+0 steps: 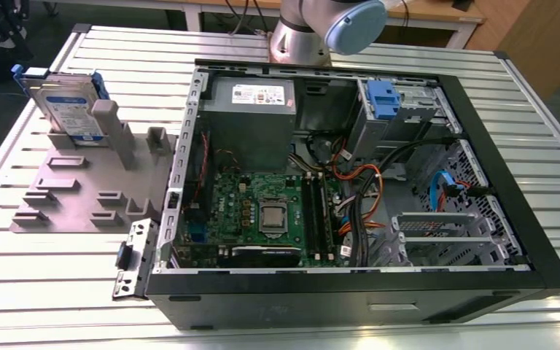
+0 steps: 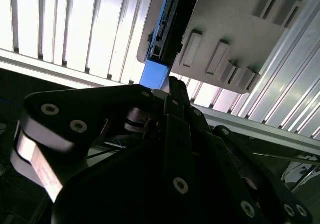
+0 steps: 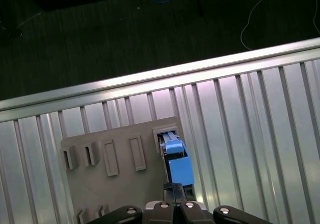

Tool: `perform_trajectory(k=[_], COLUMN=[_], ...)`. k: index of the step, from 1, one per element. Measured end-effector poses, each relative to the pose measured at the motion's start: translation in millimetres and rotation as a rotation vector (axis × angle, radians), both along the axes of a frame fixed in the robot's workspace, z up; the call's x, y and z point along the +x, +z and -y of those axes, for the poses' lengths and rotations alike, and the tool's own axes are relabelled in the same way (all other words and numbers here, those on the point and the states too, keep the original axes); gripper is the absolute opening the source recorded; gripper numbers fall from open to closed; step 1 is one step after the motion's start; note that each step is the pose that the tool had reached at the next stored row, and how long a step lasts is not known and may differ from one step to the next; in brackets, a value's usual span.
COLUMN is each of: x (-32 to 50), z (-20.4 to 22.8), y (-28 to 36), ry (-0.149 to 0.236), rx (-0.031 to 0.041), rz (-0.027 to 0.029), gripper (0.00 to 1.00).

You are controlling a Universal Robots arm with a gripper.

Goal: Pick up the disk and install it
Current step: 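Pick up the disk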

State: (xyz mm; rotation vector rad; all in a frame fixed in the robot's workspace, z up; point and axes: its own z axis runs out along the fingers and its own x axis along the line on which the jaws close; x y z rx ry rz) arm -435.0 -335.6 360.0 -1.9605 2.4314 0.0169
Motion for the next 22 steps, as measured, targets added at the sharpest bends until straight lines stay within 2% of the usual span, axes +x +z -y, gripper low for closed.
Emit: perform_trajectory(k=[3,4,5,8,11,14,16,17,22], x=[0.0,0.0,0.0,0.0,0.0,0.0,0.0,0.0,0.0], z=[0.0,0.0,0.0,0.0,0.0,0.0,0.0,0.0,0.0], y=[0.0,-0.1,-0.5,-4.3,-8.4,-10.5,-10.9,-10.9,-11.1], ry=[0.0,0.0,0.0,0.0,0.008,0.009,0.009,0.009,0.009], rx=[0.0,0.0,0.0001,0.0009,0.0036,0.0038,0.004,0.004,0.0041], rz=[0.0,0.0,0.0001,0.0001,-0.0001,-0.0001,-0.0002,-0.0003,-0.0001], gripper=[0.11,0.17,0.17,0.35,0.41,0.58,0.58,0.65,0.65])
